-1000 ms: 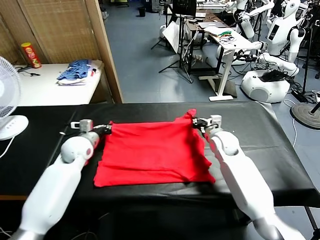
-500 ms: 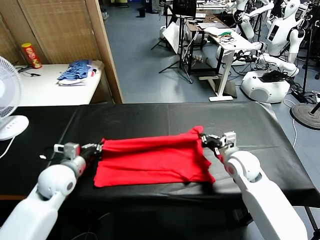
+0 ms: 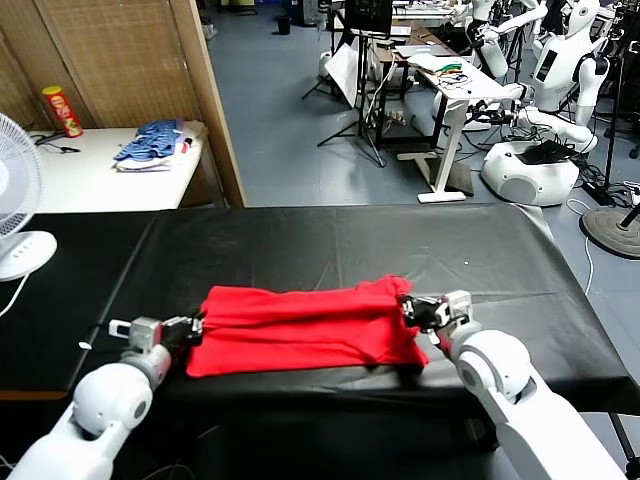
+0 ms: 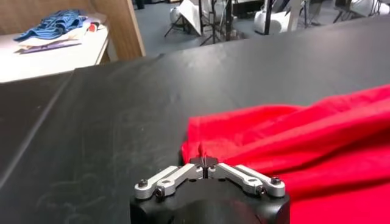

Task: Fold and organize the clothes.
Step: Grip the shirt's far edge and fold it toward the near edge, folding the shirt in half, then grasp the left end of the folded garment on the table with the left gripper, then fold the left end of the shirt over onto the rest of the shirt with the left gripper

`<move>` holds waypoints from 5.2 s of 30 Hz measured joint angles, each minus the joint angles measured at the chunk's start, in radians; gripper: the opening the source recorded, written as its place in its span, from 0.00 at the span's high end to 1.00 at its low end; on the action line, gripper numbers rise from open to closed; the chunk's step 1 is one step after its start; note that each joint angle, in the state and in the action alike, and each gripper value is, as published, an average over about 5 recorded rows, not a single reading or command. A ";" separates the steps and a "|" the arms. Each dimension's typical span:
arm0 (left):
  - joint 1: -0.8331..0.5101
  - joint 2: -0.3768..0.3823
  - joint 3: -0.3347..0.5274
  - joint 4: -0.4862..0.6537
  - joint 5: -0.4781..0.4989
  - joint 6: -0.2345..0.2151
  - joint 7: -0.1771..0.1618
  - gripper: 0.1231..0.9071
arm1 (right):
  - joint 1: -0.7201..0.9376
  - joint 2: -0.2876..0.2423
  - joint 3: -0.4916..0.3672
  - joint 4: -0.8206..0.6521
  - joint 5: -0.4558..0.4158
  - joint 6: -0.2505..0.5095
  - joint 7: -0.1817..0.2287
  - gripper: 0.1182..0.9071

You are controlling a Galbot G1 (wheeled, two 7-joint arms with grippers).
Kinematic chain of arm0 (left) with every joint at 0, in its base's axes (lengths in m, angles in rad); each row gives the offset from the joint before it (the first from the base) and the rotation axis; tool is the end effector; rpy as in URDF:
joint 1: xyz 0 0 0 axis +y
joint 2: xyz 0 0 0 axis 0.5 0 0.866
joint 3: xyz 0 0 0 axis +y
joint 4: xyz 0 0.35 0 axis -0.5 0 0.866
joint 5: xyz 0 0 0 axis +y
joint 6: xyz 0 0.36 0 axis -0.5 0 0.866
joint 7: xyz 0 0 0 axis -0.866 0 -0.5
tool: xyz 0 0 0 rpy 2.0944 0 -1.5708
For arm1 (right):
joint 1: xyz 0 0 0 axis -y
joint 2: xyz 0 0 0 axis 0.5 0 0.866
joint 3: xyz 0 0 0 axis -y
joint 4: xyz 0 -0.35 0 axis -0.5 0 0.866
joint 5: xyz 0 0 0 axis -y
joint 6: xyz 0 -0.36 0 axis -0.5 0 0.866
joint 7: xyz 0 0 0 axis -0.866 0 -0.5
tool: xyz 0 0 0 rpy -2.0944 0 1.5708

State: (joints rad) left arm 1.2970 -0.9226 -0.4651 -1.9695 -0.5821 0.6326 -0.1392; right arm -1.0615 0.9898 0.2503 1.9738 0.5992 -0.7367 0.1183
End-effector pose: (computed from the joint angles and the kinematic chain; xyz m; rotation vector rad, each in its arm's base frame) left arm 0.2766 0.1115 -0.2556 -0.1710 -2.5554 -0.1931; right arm 0.3156 -0.0399 -0.2281 0.4422 -2.5546 0.1629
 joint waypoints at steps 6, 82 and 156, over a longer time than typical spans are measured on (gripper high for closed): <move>0.029 -0.005 -0.018 -0.036 -0.012 0.030 -0.011 0.97 | -0.045 -0.012 0.028 0.036 -0.004 0.000 -0.006 0.68; -0.031 -0.218 -0.150 0.078 -0.115 -0.078 -0.006 0.14 | -0.043 0.173 0.047 -0.054 -0.172 0.200 0.017 0.14; -0.024 -0.436 0.178 -0.100 0.055 -0.113 -0.075 0.97 | -0.174 0.239 0.099 0.053 -0.266 0.211 0.009 0.14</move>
State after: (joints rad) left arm 1.2734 -1.3581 -0.2876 -2.0698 -0.5274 0.5196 -0.2142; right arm -1.2353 1.2288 0.3492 2.0266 0.3329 -0.5259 0.1274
